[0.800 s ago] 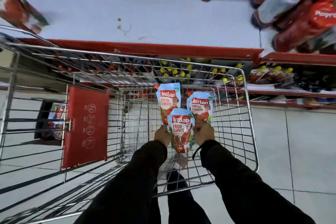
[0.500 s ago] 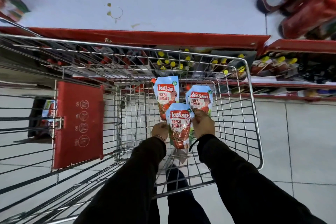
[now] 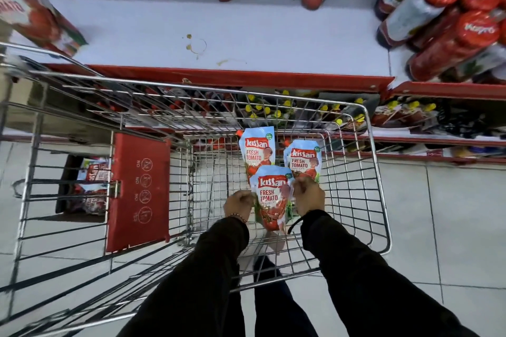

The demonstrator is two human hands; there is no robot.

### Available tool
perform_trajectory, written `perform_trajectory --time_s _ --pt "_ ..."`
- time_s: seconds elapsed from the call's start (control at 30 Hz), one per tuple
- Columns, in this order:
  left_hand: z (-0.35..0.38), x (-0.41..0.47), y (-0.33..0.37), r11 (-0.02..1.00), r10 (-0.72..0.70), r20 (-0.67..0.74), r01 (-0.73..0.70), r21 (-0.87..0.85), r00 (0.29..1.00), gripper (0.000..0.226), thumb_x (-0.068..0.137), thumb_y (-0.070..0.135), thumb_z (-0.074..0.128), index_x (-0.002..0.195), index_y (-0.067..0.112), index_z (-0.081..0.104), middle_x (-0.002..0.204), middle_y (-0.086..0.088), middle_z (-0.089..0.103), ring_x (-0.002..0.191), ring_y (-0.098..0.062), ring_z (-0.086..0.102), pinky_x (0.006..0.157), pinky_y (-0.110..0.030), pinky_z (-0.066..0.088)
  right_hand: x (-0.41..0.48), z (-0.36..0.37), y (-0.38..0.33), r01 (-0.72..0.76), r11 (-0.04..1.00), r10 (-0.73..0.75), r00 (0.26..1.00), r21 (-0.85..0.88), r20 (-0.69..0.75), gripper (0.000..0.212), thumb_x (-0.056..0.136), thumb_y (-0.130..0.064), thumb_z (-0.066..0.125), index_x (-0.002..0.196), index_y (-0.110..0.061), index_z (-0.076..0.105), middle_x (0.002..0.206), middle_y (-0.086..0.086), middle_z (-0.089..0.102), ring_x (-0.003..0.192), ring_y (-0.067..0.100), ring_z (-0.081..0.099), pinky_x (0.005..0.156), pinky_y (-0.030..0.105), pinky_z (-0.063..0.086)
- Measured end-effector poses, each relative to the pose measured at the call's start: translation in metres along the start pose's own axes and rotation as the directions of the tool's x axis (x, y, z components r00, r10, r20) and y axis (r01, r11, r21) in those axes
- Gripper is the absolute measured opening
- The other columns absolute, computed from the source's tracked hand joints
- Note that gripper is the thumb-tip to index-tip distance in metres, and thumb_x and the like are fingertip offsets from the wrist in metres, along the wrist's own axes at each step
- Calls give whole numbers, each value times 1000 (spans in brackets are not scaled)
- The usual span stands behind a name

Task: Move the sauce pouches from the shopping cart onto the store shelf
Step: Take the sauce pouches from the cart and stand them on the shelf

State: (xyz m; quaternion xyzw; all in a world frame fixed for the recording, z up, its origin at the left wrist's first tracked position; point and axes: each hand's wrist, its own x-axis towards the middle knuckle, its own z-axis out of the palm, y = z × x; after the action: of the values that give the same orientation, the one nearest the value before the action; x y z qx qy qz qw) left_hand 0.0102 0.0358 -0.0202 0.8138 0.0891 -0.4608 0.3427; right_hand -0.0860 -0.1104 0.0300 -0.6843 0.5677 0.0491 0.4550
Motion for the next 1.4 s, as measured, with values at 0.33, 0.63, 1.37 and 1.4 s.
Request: perform_trajectory --time_s 0.33,0.63,1.37,1.4 --pt "-74 -61 48 930 169 -155 -209 -302 973 16 84 17 66 71 25 65 95 -16 69 92 -28 61 96 -50 52 -66 -27 -69 10 865 -78 990 501 114 18 83 -4 68 95 -18 74 100 5 76 99 23 70 97 47 54" --pt "-154 -114 96 806 409 -320 -502 -313 855 11 92 14 59 95 5 65 96 -12 66 94 -28 63 91 -47 52 -114 -34 -163 216 789 -275 961 575 17 25 82 1 69 87 -23 71 97 8 72 96 26 69 95 45 54" --pt "-328 -76 254 570 658 -566 -820 -57 497 6 96 12 47 91 14 46 93 -9 56 90 -20 52 80 -25 38 -82 19 -393 613 639 -606 773 465 -186 12 84 -11 68 85 -23 67 84 -6 69 86 20 65 92 45 54" --pt "-328 -71 255 577 655 -569 -816 -49 497 7 96 10 47 91 14 45 94 -11 56 91 -20 52 79 -25 38 -77 23 -395 610 645 -603 776 460 -184 11 85 -10 67 87 -21 66 85 -5 69 85 19 64 92 44 54"
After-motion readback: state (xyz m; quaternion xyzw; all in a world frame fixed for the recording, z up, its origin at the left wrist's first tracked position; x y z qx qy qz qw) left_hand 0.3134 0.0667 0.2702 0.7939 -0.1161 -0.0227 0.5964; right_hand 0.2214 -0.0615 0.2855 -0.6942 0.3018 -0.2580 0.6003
